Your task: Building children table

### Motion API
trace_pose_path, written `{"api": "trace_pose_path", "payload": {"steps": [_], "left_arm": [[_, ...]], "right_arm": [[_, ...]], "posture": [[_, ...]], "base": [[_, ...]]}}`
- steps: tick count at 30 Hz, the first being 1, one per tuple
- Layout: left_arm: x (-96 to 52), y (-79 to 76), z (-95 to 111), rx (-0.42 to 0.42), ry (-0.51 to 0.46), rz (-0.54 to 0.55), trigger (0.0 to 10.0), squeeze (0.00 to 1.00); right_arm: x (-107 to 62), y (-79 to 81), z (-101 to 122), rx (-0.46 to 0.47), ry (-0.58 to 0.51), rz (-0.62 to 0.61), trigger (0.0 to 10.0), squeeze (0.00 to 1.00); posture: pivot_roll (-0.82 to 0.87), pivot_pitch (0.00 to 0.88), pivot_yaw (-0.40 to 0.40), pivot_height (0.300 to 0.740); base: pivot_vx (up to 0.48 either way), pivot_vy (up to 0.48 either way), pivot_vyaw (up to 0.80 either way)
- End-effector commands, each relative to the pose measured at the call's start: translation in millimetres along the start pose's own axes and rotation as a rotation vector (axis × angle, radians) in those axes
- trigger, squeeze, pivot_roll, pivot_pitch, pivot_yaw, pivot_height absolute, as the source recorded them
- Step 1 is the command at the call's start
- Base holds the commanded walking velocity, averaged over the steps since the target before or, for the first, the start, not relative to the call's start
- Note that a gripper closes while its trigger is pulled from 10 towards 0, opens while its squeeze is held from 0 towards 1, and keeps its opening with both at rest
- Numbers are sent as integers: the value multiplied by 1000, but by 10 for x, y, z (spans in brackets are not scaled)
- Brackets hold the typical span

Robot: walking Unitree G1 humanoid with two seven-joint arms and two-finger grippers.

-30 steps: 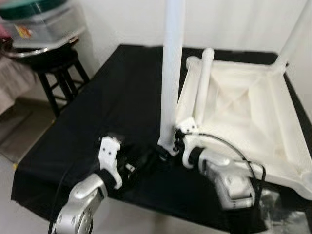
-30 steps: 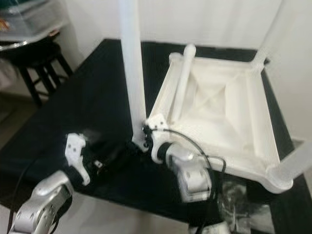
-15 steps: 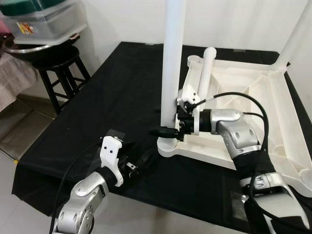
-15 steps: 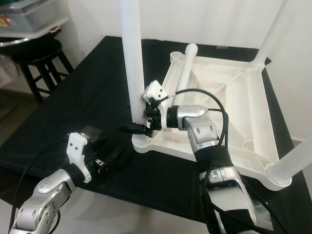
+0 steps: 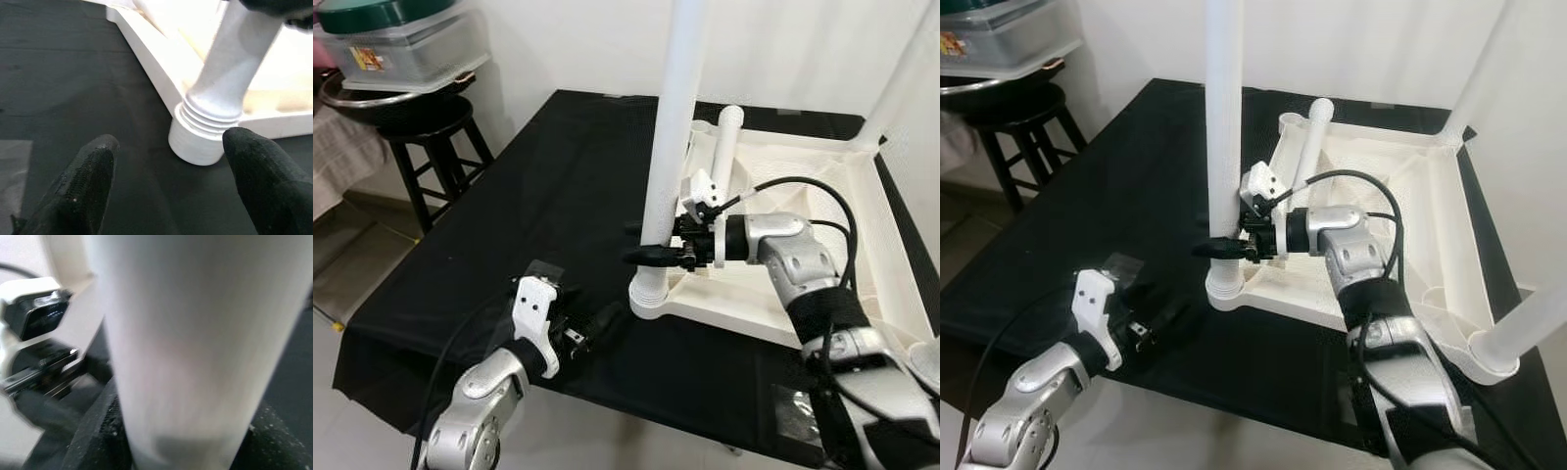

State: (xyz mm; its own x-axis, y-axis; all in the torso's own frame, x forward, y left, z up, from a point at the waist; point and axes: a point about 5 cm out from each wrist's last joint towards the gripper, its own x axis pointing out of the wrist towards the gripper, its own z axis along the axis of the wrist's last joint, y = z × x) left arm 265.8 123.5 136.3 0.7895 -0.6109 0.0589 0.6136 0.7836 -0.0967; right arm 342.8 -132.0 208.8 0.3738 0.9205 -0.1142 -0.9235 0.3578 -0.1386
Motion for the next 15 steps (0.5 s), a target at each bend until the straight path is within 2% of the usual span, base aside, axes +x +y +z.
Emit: {"api": "trace_pose_path", "payload": {"steps": [1,3,4,5,7,9,10,11,12,13,15], "left_arm": [[-3,-22,-46,-13,13,2,10000,0],[-4,-20,-40,-13,12,2,10000,0],[-2,-11,-33,-11,11,4,10000,0],[-1,-5,-28,-10,11,5,10000,0],[13,4,-26,-7,13,4,10000,0],[13,4,-26,-7,13,4,10000,0],[20,13,-29,-4,16,9,10000,0],[33,17,-32,-4,20,7,10000,0],[33,17,-32,-4,20,7,10000,0],[40,23,-36,-3,25,1,10000,0],[46,25,-37,-3,28,-2,10000,0]], "right_arm": [[28,157,-344,118,104,-36,0,0],[87,273,-521,140,144,-263,0,0],[128,437,-716,202,182,-526,0,0],[107,555,-843,249,217,-721,0,0],[172,588,-695,-31,286,-762,0,0],[172,588,-695,-31,286,-762,0,0],[212,544,-711,26,277,-725,0,0],[231,526,-715,84,260,-704,0,0],[231,526,-715,84,260,-704,0,0],[252,530,-731,144,242,-688,0,0],[275,542,-740,174,240,-666,0,0]], "posture": [[8,133,-17,740],[3,140,-19,740],[-29,149,-9,740],[-29,149,-9,740],[-28,158,2,740],[-28,158,2,740],[-58,139,25,740],[-32,151,10,740],[-32,151,10,740],[-36,149,4,740],[-39,145,7,740]], "base": [[0,0,0],[0,0,0],[0,0,0],[0,0,0],[0,0,0],[0,0,0],[0,0,0],[0,0,0],[0,0,0],[0,0,0],[0,0,0]]}}
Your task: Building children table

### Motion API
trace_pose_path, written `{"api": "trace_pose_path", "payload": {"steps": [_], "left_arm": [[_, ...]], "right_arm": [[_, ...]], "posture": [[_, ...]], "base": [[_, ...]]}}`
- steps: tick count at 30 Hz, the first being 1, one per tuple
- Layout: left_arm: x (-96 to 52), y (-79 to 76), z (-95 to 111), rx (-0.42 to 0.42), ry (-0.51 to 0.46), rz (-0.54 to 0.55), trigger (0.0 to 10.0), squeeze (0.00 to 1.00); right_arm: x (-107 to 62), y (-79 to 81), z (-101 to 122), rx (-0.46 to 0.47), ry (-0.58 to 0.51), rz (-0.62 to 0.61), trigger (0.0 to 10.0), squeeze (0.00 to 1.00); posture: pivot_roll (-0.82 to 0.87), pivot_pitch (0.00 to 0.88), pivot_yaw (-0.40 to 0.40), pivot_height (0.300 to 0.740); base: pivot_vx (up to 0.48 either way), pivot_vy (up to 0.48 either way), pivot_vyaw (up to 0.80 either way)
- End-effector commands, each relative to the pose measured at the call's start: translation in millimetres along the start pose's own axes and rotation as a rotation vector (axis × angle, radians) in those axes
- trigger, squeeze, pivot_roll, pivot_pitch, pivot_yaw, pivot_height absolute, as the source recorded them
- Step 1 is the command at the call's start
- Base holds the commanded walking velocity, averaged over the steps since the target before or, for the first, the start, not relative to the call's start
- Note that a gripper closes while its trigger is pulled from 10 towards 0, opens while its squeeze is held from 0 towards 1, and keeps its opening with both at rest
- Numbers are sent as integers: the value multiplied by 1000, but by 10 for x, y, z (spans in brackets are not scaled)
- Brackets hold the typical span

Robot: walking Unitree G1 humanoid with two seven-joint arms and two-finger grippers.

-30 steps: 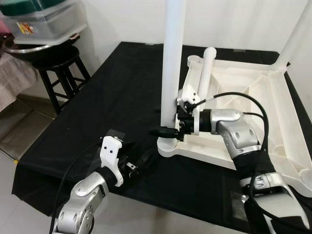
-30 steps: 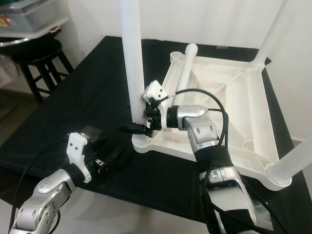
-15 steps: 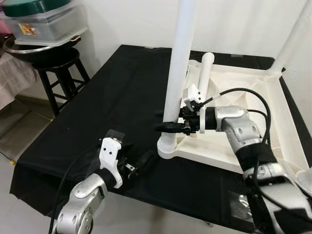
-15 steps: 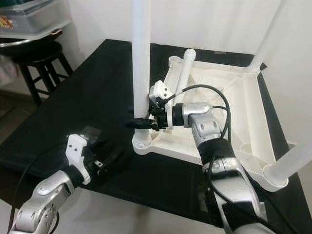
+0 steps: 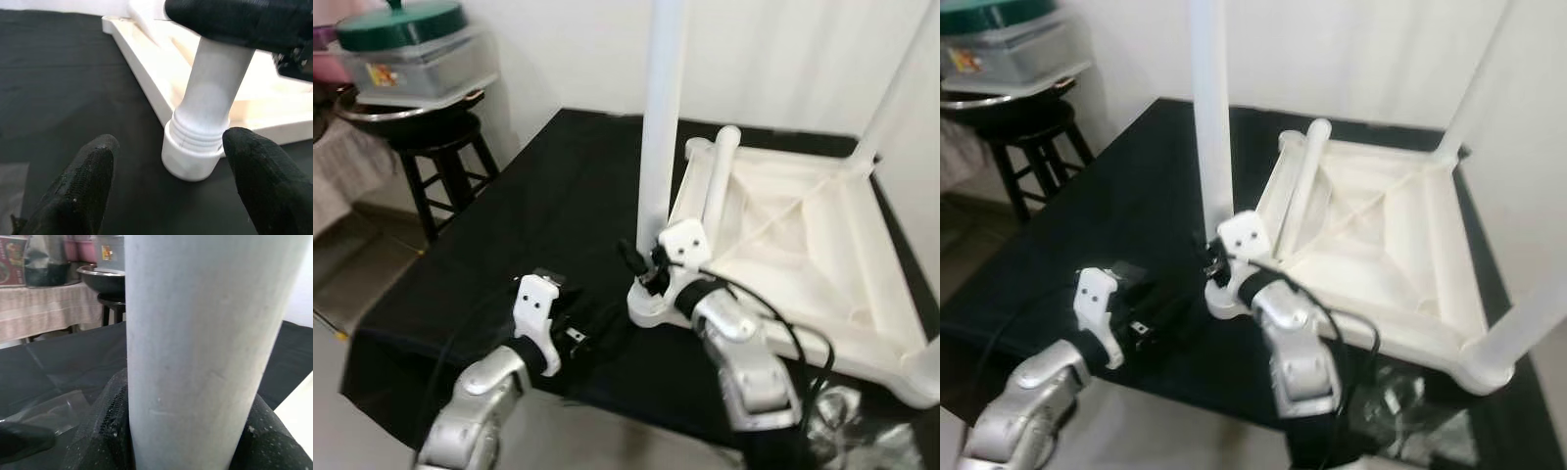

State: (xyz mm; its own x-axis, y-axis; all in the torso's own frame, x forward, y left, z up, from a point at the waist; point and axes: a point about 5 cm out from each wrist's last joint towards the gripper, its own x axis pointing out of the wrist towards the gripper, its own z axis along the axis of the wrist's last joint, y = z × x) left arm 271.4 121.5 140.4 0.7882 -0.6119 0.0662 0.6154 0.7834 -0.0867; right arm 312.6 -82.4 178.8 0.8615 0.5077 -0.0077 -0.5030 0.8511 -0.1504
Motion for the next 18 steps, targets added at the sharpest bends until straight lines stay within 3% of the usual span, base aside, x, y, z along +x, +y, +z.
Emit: {"api": "trace_pose_path", "payload": {"steps": [1,2,3,5,6,7,8,9,12,13,14,16,17,18], "left_arm": [[-14,13,-72,-18,31,3,10000,0],[-19,21,-70,-21,28,9,10000,0],[-25,32,-69,-24,26,17,10000,0],[-25,32,-69,-24,26,17,10000,0],[-25,38,-68,-24,27,18,10000,0],[-26,44,-67,-23,29,19,10000,0],[-26,44,-67,-23,29,19,10000,0],[-25,50,-67,-23,31,19,10000,0],[-25,50,-67,-23,31,19,10000,0],[-22,52,-67,-22,32,19,10000,0],[-17,52,-70,-21,34,18,10000,0],[-17,52,-70,-21,34,18,10000,0],[-11,52,-74,-21,35,18,10000,0],[-11,52,-74,-21,35,18,10000,0]], "right_arm": [[-103,-40,-532,57,269,-9,10000,0],[-101,-28,-505,93,256,3,10000,0],[-95,11,-447,186,224,83,10000,1000],[-95,11,-447,186,224,83,10000,1000],[-87,40,-406,221,204,159,10000,1000],[-94,68,-310,201,161,264,10000,1000],[-94,68,-310,201,161,264,10000,1000],[-106,76,-238,172,132,349,10000,1000],[-106,76,-238,172,132,349,10000,1000],[-115,35,-174,109,107,425,10000,1000],[-125,-34,-131,46,98,503,10000,427],[-125,-34,-131,46,98,503,10000,427],[-111,-142,-102,3,102,557,10000,0],[-111,-142,-102,3,102,557,10000,0]], "posture": [[-37,147,6,740],[-32,148,6,740],[-32,147,7,740],[-32,147,7,740],[-23,144,11,740],[-17,143,17,740],[-17,143,17,740],[-17,142,17,740],[-17,142,17,740],[-13,140,13,740],[-5,134,7,740],[-5,134,7,740],[1,131,3,740],[1,131,3,740]], "base": [[0,0,0],[0,0,0],[0,0,0],[0,0,0],[0,0,0],[0,0,0],[0,0,0],[0,0,0],[0,0,0],[0,0,0],[0,0,0],[0,0,0],[0,0,0],[0,0,0]]}}
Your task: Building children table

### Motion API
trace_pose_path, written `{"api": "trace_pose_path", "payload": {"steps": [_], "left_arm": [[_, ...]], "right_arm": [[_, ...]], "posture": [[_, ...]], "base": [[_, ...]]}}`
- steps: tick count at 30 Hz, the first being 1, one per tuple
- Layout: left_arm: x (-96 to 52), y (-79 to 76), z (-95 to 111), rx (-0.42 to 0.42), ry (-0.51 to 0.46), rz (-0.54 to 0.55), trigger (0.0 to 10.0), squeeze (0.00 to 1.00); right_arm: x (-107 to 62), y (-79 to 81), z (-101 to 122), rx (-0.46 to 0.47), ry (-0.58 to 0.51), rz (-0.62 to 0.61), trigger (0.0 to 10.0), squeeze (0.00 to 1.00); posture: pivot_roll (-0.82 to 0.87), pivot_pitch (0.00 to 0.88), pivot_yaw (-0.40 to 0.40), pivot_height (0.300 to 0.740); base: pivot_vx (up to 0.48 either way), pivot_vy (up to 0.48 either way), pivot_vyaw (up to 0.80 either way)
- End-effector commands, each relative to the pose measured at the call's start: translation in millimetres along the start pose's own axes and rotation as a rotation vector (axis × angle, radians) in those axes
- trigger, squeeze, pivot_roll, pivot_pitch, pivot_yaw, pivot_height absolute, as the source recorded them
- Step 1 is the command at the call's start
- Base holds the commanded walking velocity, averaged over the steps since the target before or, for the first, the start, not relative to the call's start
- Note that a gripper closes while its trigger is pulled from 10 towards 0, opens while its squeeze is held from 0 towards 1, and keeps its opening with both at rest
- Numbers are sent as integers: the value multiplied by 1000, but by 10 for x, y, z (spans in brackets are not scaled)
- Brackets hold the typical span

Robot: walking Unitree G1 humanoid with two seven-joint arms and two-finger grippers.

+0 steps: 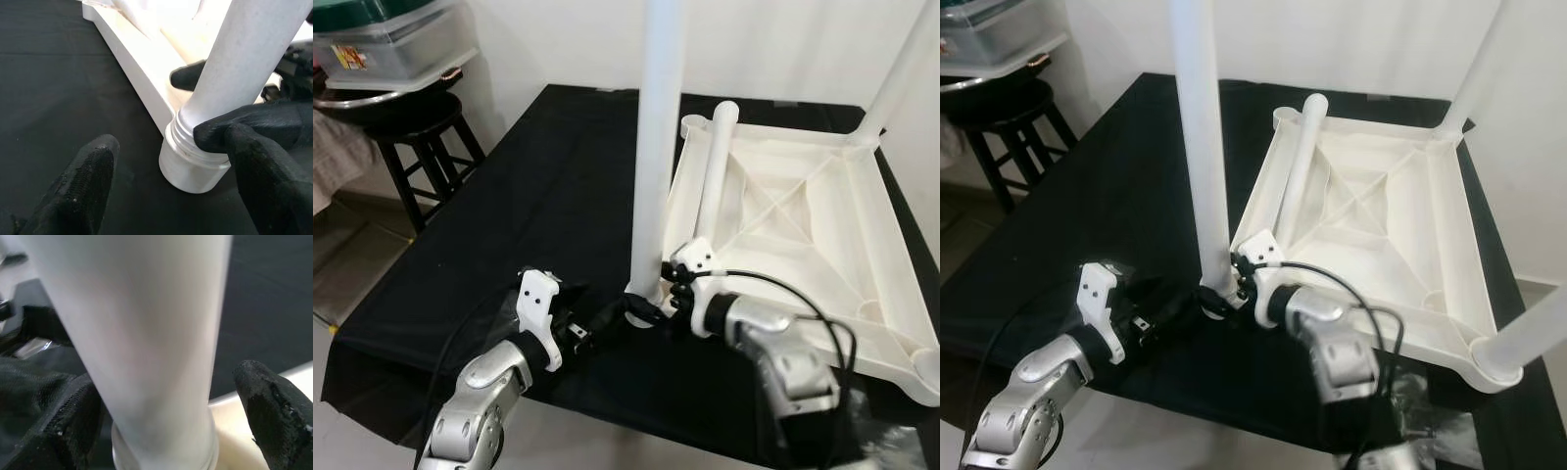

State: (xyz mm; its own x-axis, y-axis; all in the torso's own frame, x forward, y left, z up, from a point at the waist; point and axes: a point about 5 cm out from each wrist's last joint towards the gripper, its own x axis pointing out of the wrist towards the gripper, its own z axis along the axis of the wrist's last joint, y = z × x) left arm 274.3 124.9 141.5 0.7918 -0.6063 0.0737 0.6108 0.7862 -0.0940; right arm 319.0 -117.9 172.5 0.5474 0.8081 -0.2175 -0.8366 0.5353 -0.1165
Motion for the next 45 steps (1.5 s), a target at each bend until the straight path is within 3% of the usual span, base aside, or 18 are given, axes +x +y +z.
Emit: {"api": "trace_pose_path", "payload": {"steps": [1,10,11,12,23,30,32,33,34,35,36,37,38,39,40,41,43,45], "left_arm": [[-9,10,-93,-13,43,14,10000,0],[4,-3,-116,-16,49,10,10000,0],[5,-5,-118,-17,49,9,10000,0],[5,-8,-120,-18,50,8,10000,0],[-15,-12,-120,-21,49,6,10000,0],[-27,-21,-104,-24,40,6,10000,0],[-42,-17,-89,-23,36,10,10000,0],[-42,-17,-89,-23,36,10,10000,0],[-50,-4,-80,-22,35,11,10000,0],[-50,-4,-80,-22,35,11,10000,0],[-52,6,-68,-22,34,12,10000,0],[-52,6,-68,-22,34,12,10000,0],[-47,14,-59,-21,33,13,10000,0],[-42,24,-63,-18,36,10,10000,0],[-42,24,-63,-18,36,10,10000,0],[-39,30,-68,-15,40,8,10000,0],[-8,41,-76,-28,41,-2,10000,0],[-8,41,-76,-28,41,-2,10000,0]], "right_arm": [[61,29,64,-28,-35,141,10000,0],[54,-304,326,-61,-54,290,10000,0],[63,-322,366,-57,-61,322,5373,0],[66,-328,391,-42,-65,360,0,0],[6,-418,340,-10,-22,466,0,0],[-70,-437,97,18,-5,347,0,0],[34,-387,-153,65,54,-44,0,0],[34,-387,-153,65,54,-44,0,0],[118,-271,-238,269,-38,-461,0,0],[118,-271,-238,269,-38,-461,0,0],[95,-60,-411,431,6,-641,0,0],[95,-60,-411,431,6,-641,0,0],[188,242,-433,438,9,-562,0,0],[240,362,-381,308,34,-506,0,0],[240,362,-381,308,34,-506,0,0],[289,386,-306,198,22,-428,0,0],[341,274,-373,210,59,-399,0,0],[341,274,-373,210,59,-399,0,0]], "posture": [[4,128,0,740],[29,116,-10,740],[32,115,-12,740],[36,113,-13,740],[35,119,-14,740],[28,134,-18,740],[22,147,-27,740],[22,147,-27,740],[11,152,-18,740],[11,152,-18,740],[12,157,-5,740],[12,157,-5,740],[15,161,-2,740],[-1,152,12,740],[-1,152,12,740],[-1,152,12,740],[1,136,10,740],[1,136,10,740]], "base": [[0,0,0],[0,0,0],[0,0,0],[0,0,0],[0,0,0],[0,0,0],[0,0,0],[0,0,0],[0,0,0],[0,0,0],[0,0,0],[0,0,0],[0,0,0],[0,0,0],[0,0,0],[0,0,0],[0,0,0],[0,0,0]]}}
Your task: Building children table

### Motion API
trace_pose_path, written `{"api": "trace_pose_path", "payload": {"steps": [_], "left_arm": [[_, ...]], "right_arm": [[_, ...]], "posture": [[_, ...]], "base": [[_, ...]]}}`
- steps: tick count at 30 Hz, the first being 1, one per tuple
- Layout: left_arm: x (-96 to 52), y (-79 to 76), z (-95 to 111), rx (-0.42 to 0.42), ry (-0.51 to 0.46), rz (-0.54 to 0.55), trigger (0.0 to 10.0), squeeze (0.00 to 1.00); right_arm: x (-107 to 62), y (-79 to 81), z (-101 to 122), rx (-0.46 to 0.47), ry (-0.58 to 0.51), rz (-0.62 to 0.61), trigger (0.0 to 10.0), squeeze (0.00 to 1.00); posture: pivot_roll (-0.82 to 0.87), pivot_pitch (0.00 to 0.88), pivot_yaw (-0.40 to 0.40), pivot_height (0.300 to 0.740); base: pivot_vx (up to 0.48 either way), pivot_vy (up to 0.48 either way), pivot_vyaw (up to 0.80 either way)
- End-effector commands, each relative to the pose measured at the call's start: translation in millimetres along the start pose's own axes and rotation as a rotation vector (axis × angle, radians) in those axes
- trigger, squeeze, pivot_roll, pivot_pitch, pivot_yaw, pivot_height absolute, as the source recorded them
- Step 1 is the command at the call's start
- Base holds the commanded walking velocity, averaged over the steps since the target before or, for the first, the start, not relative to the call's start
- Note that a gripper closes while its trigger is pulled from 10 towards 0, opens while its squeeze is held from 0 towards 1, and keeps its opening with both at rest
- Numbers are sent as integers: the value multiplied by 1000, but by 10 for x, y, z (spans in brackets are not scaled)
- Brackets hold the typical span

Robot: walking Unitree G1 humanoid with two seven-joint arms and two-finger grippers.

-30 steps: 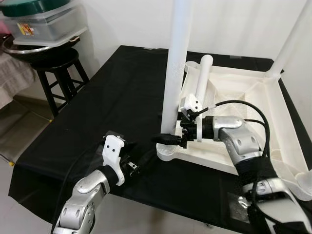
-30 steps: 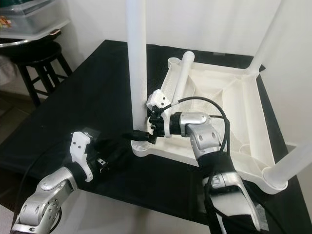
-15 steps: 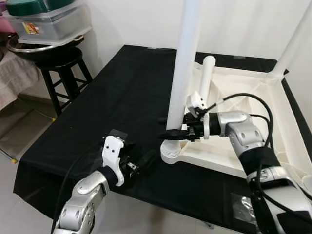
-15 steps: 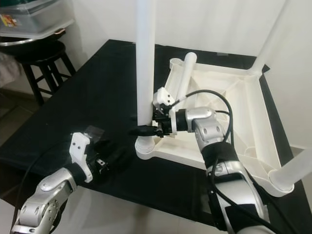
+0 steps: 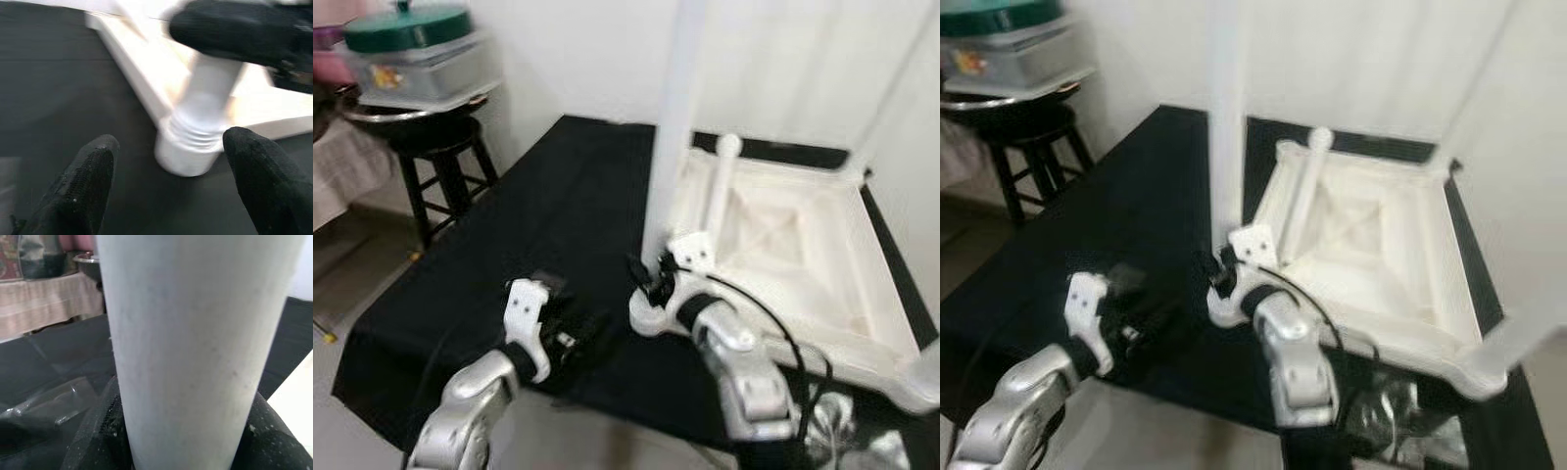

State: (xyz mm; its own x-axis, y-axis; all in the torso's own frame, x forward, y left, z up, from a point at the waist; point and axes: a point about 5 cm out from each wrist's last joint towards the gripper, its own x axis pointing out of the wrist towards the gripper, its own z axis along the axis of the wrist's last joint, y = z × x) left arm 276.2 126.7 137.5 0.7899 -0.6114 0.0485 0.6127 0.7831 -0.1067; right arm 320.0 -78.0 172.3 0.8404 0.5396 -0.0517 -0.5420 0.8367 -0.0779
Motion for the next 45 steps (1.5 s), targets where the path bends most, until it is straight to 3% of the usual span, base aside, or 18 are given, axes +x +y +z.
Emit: {"api": "trace_pose_path", "payload": {"steps": [1,2,3,4,5,7,8,10,12,13,14,15,26,27,28,29,38,45], "left_arm": [[-3,18,-43,-19,17,-1,10000,0],[-3,18,-43,-19,17,-1,10000,0],[-6,28,-46,-20,13,12,10000,0],[-6,28,-46,-20,13,12,10000,0],[-8,34,-54,-19,12,20,10000,0],[-9,37,-58,-18,12,25,10000,0],[-5,35,-66,-18,15,24,10000,0],[-5,35,-66,-18,15,24,10000,0],[11,26,-81,-19,19,19,10000,0],[11,26,-81,-19,19,19,10000,0],[18,18,-88,-20,20,17,10000,0],[22,13,-93,-20,20,16,10000,0],[3,-12,-111,-23,19,13,10000,0],[-2,-16,-112,-24,18,11,10000,0],[-2,-16,-112,-24,18,11,10000,0],[-5,-19,-112,-24,17,9,10000,0],[-14,-27,-108,-27,14,6,10000,0],[-23,-31,-97,-27,7,11,10000,0]], "right_arm": [[-47,38,-479,97,206,29,0,0],[-47,38,-479,97,206,29,0,0],[-42,53,-474,102,208,42,10000,0],[-42,53,-474,102,208,42,10000,0],[-40,93,-445,125,196,112,10000,792],[-49,133,-419,146,191,145,10000,792],[-59,168,-346,147,160,251,10000,1000],[-59,168,-346,147,160,251,10000,1000],[-108,149,-142,60,83,463,10000,973],[-108,149,-142,60,83,463,10000,973],[-116,82,-68,0,66,559,10000,255],[-92,-20,2,-51,55,613,10000,0],[98,-350,388,-132,36,797,10000,0],[110,-371,439,-124,31,831,2000,0],[110,-371,439,-124,31,831,2000,0],[116,-391,475,-114,28,864,0,0],[86,-442,495,-83,35,929,0,0],[-71,-494,238,-39,71,882,0,0]], "posture": [[-9,128,11,740],[-9,128,11,740],[-4,122,10,740],[-4,122,10,740],[4,110,7,740],[4,110,7,740],[7,100,5,740],[7,100,5,740],[7,90,-1,740],[7,90,-1,740],[13,86,-6,740],[18,84,-8,740],[43,79,-15,740],[45,80,-15,740],[45,80,-15,740],[45,83,-15,740],[43,89,-13,740],[23,105,-7,740]], "base": [[0,0,0],[0,0,0],[0,0,0],[0,0,0],[0,0,0],[0,0,0],[0,0,0],[0,0,0],[0,0,0],[0,0,0],[0,0,0],[0,0,0],[0,0,0],[0,0,0],[0,0,0],[0,0,0],[0,0,0],[0,0,0]]}}
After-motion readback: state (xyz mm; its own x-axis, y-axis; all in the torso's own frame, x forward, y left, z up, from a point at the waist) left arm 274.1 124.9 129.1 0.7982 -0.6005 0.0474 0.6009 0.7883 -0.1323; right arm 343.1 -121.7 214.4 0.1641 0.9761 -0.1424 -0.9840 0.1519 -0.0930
